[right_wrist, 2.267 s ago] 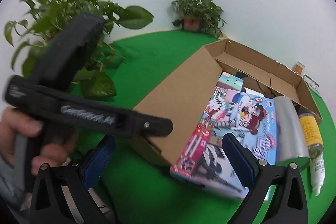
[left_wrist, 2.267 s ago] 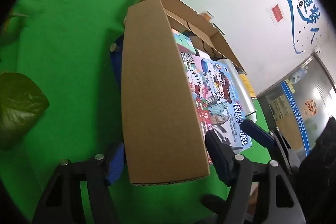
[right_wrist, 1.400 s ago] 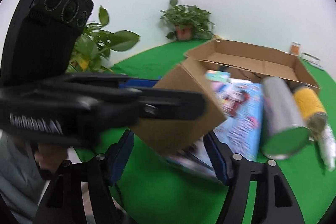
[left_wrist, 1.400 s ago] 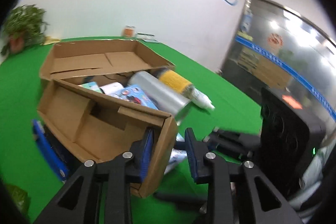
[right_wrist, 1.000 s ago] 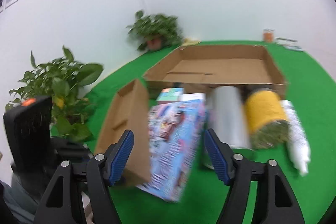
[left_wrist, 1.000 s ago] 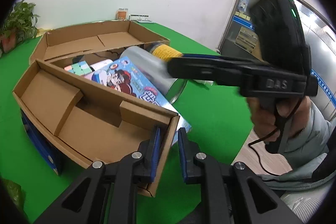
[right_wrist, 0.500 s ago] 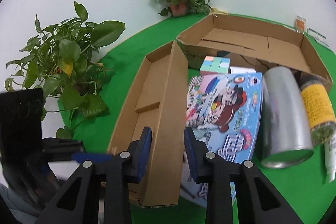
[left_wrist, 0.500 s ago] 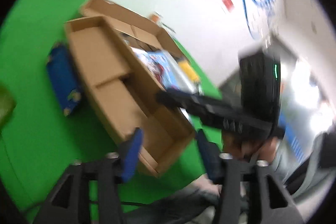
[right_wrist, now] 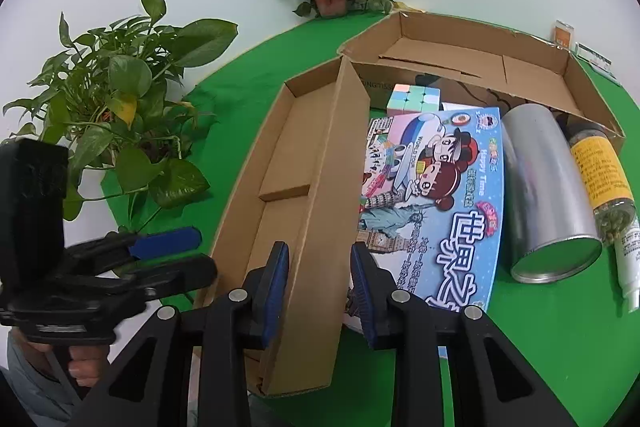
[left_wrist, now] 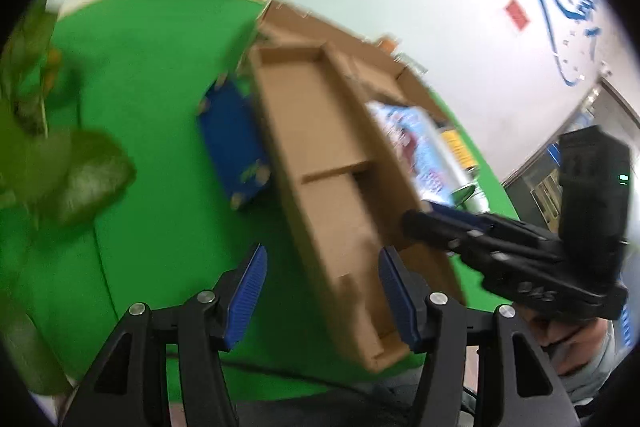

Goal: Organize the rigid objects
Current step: 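Carry the cardboard insert with the left tool over the large empty box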

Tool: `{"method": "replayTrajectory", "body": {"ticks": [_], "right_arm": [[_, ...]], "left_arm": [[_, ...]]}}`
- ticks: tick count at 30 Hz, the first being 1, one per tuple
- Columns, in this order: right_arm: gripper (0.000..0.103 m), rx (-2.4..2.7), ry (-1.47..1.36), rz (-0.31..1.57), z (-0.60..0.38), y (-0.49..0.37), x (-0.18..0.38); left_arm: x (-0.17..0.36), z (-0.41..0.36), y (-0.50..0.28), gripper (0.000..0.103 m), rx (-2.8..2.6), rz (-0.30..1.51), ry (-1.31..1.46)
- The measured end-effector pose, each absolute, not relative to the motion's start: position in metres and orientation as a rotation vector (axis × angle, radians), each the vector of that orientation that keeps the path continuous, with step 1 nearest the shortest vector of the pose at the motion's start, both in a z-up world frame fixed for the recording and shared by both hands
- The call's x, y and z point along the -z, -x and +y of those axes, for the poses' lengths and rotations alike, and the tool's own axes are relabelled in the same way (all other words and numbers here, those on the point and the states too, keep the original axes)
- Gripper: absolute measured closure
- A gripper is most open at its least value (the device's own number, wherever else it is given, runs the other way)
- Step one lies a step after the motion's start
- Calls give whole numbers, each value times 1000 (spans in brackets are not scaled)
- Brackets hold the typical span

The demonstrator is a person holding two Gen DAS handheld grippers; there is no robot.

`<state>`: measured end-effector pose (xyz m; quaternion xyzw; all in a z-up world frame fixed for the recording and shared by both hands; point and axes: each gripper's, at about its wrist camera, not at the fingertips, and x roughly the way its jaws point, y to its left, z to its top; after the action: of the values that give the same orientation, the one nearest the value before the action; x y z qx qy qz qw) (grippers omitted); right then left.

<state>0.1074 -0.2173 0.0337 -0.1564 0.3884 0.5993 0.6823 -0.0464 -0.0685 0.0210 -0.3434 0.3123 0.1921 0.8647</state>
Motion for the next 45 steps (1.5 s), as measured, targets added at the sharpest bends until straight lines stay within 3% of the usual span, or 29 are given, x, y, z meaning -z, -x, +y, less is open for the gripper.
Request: {"method": "replayTrajectory", "body": {"ticks": [2, 3, 4, 5, 7, 15, 30, 36, 45], "right_arm": [[74, -1354, 346, 905, -215, -105, -29], [74, -1361, 347, 915, -214, -103, -28], [74, -1364, 349, 916, -213, -100, -27], [73, -1350, 362, 906, -213, -97, -28], [73, -1339, 367, 893, -212, -94, -28], [78, -1317, 314, 890, -214, -102, -36], [84, -1220, 75, 694, -168, -207, -161], [86, -1213, 89, 694, -109, -264, -192], [86, -1251, 168, 861, 21, -334, -165]], "left_arm": [[-7, -67, 44, 48, -364, 675, 757], [-4, -70, 41, 53, -344, 684, 759], [-2, -73, 37, 68, -324, 697, 754], [-1, -75, 35, 74, -342, 719, 733], [-1, -76, 38, 80, -369, 732, 706], [-34, -83, 39, 80, -437, 703, 613], [-177, -30, -68, 81, -498, 452, 268], [-187, 14, -110, 81, -487, 463, 298], [-142, 91, -161, 80, -519, 616, 415]]}}
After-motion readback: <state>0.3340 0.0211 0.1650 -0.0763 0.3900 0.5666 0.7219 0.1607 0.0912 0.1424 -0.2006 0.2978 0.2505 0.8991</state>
